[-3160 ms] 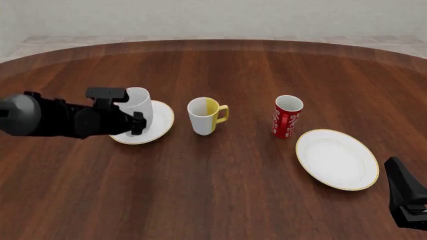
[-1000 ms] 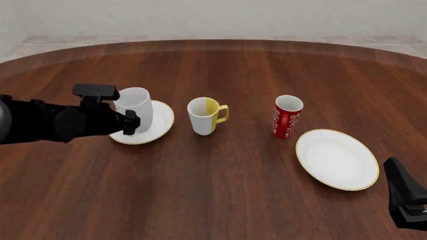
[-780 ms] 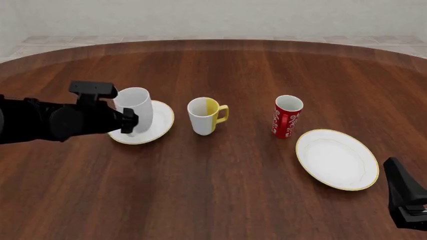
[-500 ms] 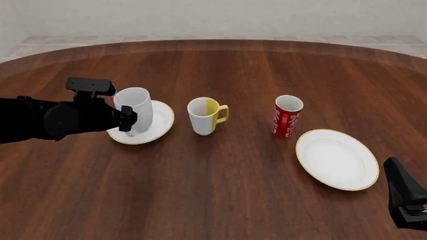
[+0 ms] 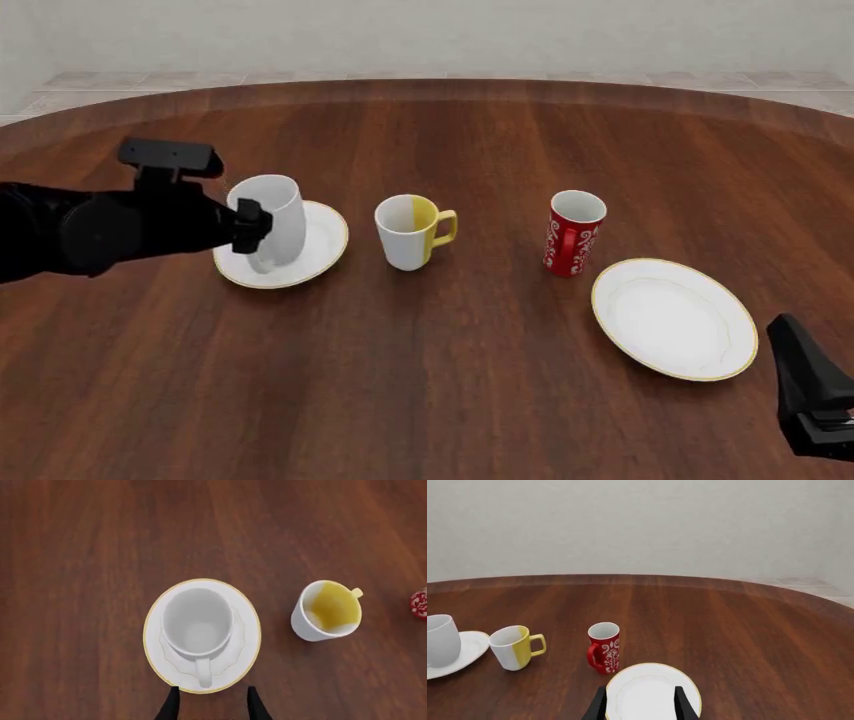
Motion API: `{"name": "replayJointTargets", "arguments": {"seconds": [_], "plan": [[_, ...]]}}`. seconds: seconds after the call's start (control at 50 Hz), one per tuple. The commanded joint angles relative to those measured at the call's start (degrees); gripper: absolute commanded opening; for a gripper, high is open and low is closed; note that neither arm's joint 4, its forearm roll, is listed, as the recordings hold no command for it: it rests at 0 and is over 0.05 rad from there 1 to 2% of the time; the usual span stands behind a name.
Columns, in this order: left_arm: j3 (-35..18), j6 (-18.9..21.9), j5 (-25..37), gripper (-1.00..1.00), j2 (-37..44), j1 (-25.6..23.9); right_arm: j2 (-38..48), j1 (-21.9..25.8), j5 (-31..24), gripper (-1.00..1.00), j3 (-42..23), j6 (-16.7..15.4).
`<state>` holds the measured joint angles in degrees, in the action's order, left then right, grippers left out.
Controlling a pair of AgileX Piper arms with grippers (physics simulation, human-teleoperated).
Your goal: Put the white mug on the left plate.
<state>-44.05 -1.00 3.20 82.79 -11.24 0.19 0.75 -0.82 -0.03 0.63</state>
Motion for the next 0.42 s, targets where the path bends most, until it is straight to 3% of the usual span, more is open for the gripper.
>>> {"name": "replayJointTargets", "arguments": {"seconds": [0.02, 0.42], "plan": [[0.05, 0.40, 1.28, 1.00, -2.48, -0.53, 0.00, -0.06, 0.08, 1.00, 0.00, 0.12], [0.33, 1.08, 2.70, 1.00, -5.88, -0.79, -0.01, -0.16, 0.23, 1.00, -0.01, 0.33]]}}
